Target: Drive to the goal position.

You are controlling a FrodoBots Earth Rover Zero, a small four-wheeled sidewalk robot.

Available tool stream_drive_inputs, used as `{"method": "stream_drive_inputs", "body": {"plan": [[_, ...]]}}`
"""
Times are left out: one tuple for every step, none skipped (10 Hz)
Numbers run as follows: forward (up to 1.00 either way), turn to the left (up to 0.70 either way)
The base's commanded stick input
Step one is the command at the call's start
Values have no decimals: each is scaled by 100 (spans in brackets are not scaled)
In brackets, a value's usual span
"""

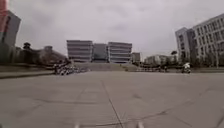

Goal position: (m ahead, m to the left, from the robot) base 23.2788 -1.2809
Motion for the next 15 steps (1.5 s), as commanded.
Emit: {"method": "stream_drive_inputs", "body": {"plan": [[85,0],[85,0],[85,0],[85,0],[85,0],[85,0],[85,0],[85,0],[85,0],[85,0],[85,0],[85,0],[85,0],[85,0],[85,0]]}}
